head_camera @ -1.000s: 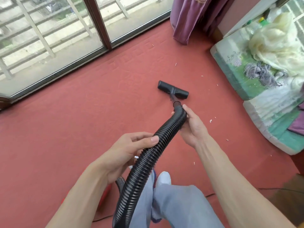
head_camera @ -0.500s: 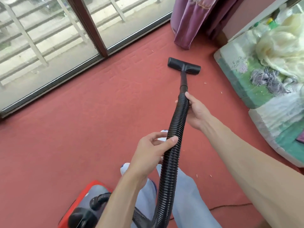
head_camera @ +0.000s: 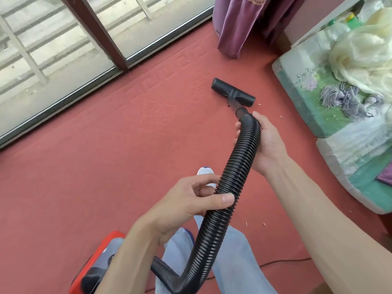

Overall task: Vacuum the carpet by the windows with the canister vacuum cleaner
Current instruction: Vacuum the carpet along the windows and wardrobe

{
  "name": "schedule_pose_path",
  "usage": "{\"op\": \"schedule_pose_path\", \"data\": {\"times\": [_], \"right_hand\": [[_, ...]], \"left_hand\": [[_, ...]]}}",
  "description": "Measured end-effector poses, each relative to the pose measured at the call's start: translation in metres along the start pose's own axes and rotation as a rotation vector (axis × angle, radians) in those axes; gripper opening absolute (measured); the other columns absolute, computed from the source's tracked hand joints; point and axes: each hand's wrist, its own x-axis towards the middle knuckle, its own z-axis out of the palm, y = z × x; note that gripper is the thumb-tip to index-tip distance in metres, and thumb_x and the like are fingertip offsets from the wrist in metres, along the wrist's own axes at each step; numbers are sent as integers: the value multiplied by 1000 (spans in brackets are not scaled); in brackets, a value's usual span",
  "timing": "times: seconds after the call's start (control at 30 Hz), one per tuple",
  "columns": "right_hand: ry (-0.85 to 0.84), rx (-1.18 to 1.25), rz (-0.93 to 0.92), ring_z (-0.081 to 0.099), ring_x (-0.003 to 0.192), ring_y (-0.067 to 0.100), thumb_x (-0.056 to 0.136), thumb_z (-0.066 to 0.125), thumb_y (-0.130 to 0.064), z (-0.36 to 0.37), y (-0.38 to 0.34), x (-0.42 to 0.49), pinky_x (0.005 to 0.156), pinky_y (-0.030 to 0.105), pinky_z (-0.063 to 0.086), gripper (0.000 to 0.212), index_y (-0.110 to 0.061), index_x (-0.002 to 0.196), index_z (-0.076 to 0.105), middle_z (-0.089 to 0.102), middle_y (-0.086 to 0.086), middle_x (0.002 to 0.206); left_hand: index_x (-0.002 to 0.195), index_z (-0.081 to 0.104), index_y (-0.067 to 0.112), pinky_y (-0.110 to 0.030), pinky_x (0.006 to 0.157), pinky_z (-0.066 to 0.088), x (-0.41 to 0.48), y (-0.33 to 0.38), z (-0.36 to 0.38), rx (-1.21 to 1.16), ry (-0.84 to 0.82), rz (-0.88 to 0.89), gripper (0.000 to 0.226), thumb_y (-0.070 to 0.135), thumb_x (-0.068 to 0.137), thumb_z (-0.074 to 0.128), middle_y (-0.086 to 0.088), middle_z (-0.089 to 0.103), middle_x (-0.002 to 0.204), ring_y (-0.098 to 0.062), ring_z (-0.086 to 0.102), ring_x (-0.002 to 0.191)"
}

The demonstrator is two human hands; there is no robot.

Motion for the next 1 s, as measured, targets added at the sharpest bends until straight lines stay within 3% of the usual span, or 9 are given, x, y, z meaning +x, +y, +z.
{"op": "schedule_pose_path", "data": {"times": [0.07, 0.13, 0.23, 0.33, 0.53, 0.63, 0.8, 0.9, 1.0], "right_hand": [[26, 8, 10, 57, 61, 13, 90, 62, -32, -1, 2, -2, 53, 23, 49, 19, -17, 99, 55, 58, 5, 85], [55, -22, 7, 59, 64, 14, 93, 60, -29, 0, 5, 4, 54, 24, 49, 13, -17, 93, 55, 58, 5, 84], [76, -103, 11, 62, 70, 16, 95, 58, -26, 4, 4, 20, 63, 30, 51, 13, -14, 100, 55, 59, 6, 87], [91, -90, -40, 62, 67, 15, 95, 57, -28, 8, -5, 34, 63, 29, 51, 21, -11, 107, 55, 59, 7, 88], [93, 220, -69, 51, 51, 15, 94, 54, -33, 18, -32, 12, 41, 20, 44, 25, -9, 100, 56, 62, 8, 74], [114, 236, -57, 57, 58, 16, 94, 56, -28, 9, -34, -14, 48, 22, 49, 22, -8, 103, 57, 64, 9, 76], [147, 192, -5, 61, 68, 18, 94, 57, -28, -10, -16, -19, 62, 28, 52, 29, -5, 111, 58, 63, 10, 80], [195, 128, 10, 59, 67, 19, 94, 56, -29, -17, -3, 0, 65, 30, 51, 27, -7, 110, 56, 63, 9, 79], [284, 65, 7, 59, 65, 17, 94, 56, -30, -21, 3, 17, 57, 25, 50, 25, -11, 110, 54, 62, 8, 80]], "left_hand": [[107, 73, 15, -47, 94, 53, -1, 0, -4, -13, 30, -13, 30, 28, 80, 76, -19, 71, 100, -45, 65, 108], [106, 73, 12, -46, 84, 57, 2, 1, -4, -20, 84, -29, 30, 30, 82, 77, -16, 71, 95, -44, 70, 95], [100, 71, 3, -40, 67, 60, 14, 0, 2, -133, 268, -22, 29, 29, 87, 71, -17, 66, 82, -32, 68, 69], [103, 72, 4, -41, 66, 59, 29, -2, 11, -166, 400, 49, 27, 27, 90, 69, -19, 66, 81, -27, 64, 65], [110, 72, 14, -45, 66, 60, 32, 8, 28, -59, 292, 134, 32, 30, 83, 76, -28, 68, 97, -29, 67, 68], [105, 75, 13, -37, 59, 57, 19, 15, 8, -37, 210, 123, 33, 29, 77, 80, -29, 69, 91, -30, 67, 65], [100, 76, 13, -36, 60, 57, 8, 22, -16, 15, 130, 1, 39, 39, 72, 83, -22, 74, 92, -31, 69, 67], [103, 72, 6, -42, 62, 60, 17, 17, -4, 30, 209, -31, 36, 33, 80, 77, -26, 72, 91, -32, 68, 67], [105, 70, 8, -53, 71, 60, 34, -1, 19, 74, 318, -46, 28, 32, 90, 69, -28, 71, 94, -31, 67, 67]]}}
